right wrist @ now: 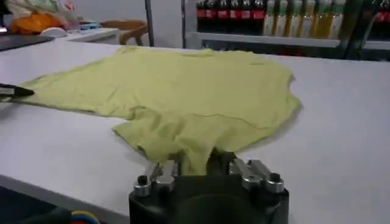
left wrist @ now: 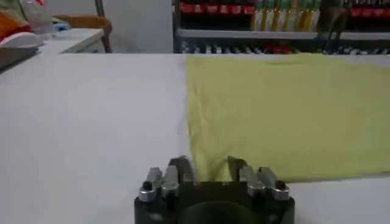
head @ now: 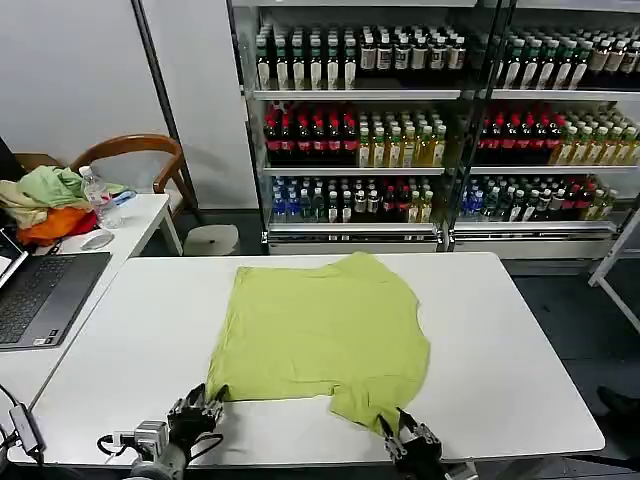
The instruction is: Fold and organize the clothes.
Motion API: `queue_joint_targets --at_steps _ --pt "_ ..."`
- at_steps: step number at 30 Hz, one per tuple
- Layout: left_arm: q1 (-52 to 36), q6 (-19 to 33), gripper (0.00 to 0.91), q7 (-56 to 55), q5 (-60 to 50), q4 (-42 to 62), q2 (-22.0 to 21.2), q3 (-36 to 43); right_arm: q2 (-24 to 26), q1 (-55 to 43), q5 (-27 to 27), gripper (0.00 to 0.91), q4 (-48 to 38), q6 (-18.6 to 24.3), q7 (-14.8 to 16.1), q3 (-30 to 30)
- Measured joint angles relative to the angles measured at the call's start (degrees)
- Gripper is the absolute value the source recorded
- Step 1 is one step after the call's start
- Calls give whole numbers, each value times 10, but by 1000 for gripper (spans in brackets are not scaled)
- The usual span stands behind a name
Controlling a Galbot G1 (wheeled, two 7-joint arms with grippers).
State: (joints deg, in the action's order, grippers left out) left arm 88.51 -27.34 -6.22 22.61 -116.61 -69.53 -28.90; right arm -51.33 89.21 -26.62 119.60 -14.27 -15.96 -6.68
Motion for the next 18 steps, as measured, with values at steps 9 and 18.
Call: queue_joint_targets --at_steps 9,18 --pt "5 8 40 11 -2 -3 0 3 7 7 1 0 9 -1 5 -7" --pt "26 15 40 13 -3 -28 7 -5 22 49 21 0 42 -6 17 -30"
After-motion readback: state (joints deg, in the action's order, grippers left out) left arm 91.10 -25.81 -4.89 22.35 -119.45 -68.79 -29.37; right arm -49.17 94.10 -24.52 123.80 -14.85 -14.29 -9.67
